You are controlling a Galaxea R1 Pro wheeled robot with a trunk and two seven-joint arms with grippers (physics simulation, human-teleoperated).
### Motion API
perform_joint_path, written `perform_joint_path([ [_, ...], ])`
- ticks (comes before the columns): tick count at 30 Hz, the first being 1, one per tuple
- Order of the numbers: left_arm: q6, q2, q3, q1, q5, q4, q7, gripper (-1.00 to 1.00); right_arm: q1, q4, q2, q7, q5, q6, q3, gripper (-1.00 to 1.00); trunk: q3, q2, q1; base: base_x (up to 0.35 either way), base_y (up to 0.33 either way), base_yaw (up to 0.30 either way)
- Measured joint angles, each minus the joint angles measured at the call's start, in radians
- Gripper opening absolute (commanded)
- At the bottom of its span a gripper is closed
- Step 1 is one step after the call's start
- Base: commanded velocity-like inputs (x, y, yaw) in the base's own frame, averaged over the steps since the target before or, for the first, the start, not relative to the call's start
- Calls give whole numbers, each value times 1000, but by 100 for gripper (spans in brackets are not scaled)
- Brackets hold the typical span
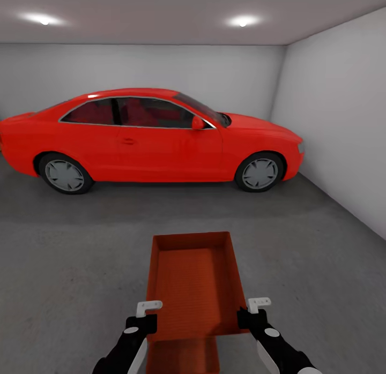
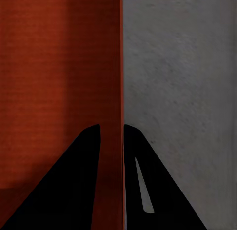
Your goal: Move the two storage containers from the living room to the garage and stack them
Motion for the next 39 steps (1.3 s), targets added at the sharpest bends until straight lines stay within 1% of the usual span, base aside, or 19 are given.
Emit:
perform_joint_path([
  [9,-3,0,1,0,1,2,0,-100,0,0,0,-1,0,-1,1,-100,0,0,0,-2,19,43],
  [13,-2,0,1,0,1,2,0,-100,0,0,0,-1,0,0,1,-100,0,0,0,56,229,1],
  [18,-2,0,1,0,1,2,0,-100,0,0,0,-1,0,0,2,-100,0,0,0,179,270,0],
  [23,-3,0,1,0,1,3,0,-100,0,0,0,-1,0,0,2,-100,0,0,0,108,94,0],
  [27,-2,0,2,0,1,2,-1,-100,0,0,0,-1,0,0,1,-100,0,0,0,166,-28,0],
  [35,-1,0,1,0,0,1,-1,-100,0,0,0,0,0,0,0,-100,0,0,-1,278,-181,0],
  [39,-3,0,1,0,1,2,0,-100,0,0,0,-1,0,0,1,-100,0,0,0,82,-65,0],
])
